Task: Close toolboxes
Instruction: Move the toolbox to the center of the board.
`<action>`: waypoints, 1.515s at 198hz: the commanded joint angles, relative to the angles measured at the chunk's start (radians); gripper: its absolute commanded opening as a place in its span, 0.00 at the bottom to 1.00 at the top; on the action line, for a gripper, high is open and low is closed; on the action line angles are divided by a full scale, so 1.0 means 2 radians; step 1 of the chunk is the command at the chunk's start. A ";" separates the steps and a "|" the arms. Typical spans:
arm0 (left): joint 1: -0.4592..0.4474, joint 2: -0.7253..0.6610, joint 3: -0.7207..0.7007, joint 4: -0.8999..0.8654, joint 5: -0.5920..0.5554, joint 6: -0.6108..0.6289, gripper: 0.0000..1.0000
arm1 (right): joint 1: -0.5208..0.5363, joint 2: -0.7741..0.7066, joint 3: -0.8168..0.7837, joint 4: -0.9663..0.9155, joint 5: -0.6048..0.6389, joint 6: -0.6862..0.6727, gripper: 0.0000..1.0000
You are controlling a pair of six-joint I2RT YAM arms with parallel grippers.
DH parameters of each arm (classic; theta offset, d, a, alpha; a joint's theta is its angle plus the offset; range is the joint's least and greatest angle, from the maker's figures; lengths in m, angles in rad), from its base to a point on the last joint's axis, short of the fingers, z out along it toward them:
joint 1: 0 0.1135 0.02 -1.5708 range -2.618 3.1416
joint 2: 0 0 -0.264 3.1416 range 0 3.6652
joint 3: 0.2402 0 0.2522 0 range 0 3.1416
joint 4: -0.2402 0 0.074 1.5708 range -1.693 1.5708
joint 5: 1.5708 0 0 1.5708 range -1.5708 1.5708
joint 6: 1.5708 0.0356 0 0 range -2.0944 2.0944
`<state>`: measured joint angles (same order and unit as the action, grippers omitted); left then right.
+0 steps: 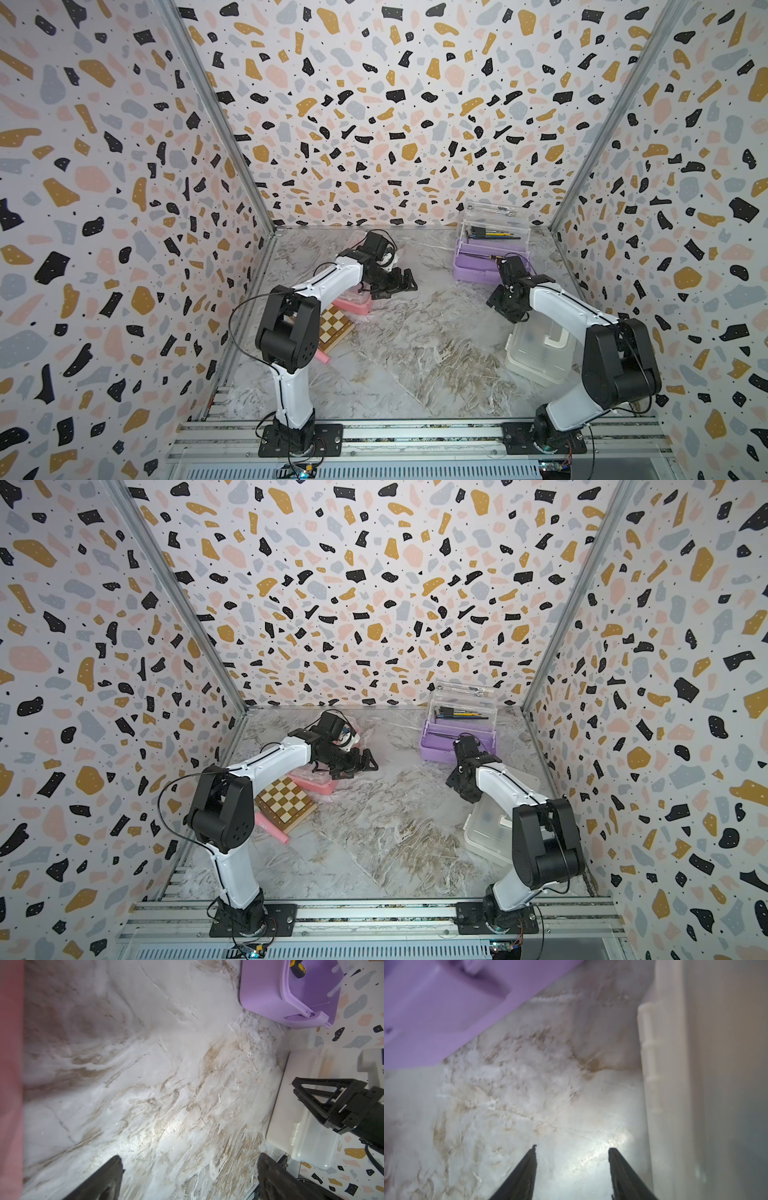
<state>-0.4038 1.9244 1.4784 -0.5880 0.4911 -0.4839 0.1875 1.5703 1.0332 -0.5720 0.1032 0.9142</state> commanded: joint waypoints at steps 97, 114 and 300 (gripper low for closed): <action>0.060 -0.019 0.058 -0.031 0.013 0.017 0.99 | -0.085 0.058 0.108 0.025 -0.051 0.071 0.59; 0.060 -0.031 0.048 -0.028 0.017 0.017 0.99 | -0.091 0.076 0.121 0.040 -0.057 0.100 0.57; 0.093 -0.049 0.026 -0.006 0.037 0.010 0.99 | -0.104 0.173 0.199 0.017 -0.140 0.002 0.00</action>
<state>-0.2394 1.8523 1.5490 -0.6258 0.5373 -0.4576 -0.0372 1.9644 1.4353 -0.4641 -0.0868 1.1130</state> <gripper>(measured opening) 0.990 0.164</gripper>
